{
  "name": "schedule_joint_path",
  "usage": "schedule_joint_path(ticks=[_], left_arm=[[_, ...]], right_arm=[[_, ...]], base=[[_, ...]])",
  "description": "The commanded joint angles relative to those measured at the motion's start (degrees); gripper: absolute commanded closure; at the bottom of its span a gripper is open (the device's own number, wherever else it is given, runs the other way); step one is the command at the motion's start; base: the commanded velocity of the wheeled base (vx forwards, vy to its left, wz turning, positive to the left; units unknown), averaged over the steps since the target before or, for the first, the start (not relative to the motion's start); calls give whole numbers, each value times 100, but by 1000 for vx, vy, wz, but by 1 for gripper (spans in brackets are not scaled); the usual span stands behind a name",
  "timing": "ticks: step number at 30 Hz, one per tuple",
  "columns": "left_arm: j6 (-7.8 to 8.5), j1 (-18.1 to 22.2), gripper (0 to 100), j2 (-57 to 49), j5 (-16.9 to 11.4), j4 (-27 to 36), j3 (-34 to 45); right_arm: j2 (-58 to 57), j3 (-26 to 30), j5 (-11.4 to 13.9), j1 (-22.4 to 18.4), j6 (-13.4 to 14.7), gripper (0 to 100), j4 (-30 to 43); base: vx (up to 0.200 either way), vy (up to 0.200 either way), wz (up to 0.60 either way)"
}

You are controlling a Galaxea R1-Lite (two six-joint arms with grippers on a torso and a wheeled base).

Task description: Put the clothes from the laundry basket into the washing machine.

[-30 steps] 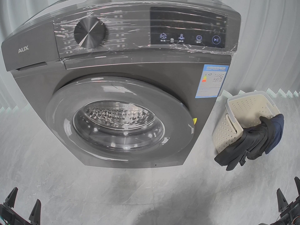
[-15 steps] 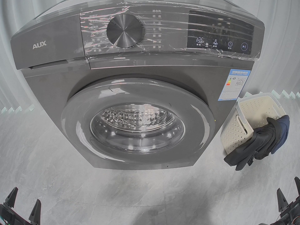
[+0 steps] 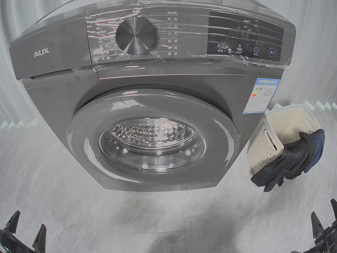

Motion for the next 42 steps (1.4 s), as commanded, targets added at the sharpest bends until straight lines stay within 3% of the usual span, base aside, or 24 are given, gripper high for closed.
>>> schedule_joint_path(ticks=[1, 14, 16, 17, 19, 25, 30, 31, 34, 42], left_arm=[[1, 1, 0, -104, 10, -1, 84], [1, 1, 0, -95, 10, -1, 84], [1, 1, 0, -95, 10, -1, 84], [1, 1, 0, -104, 10, -1, 84], [18, 1, 0, -104, 10, -1, 84], [1, 1, 0, -95, 10, -1, 84], [1, 1, 0, -104, 10, -1, 84], [9, 1, 0, -104, 10, -1, 84], [9, 1, 0, -104, 10, -1, 84], [27, 1, 0, -104, 10, -1, 84]], right_arm=[[-75, 92, -3, -9, 4, 0, -2], [-93, 66, -21, -9, 57, 0, -38], [-93, -198, 23, -9, 145, 0, -284], [-49, -584, 14, -27, 374, 0, -415], [250, -1217, 67, -18, 523, 0, -424], [1586, -1437, 920, 34, 514, 0, -398], [2509, -1490, 1377, 34, 567, 0, -530], [2869, -1463, 1693, 52, 514, 0, -732], [3318, -1428, 2194, 201, 435, 0, -1110], [4399, -1578, 2212, 1028, 259, 0, -1716]], base=[[0, 0, 0], [0, 0, 0], [0, 0, 0], [0, 0, 0], [0, 0, 0], [0, 0, 0], [0, 0, 0], [0, 0, 0], [0, 0, 0], [0, 0, 0]])
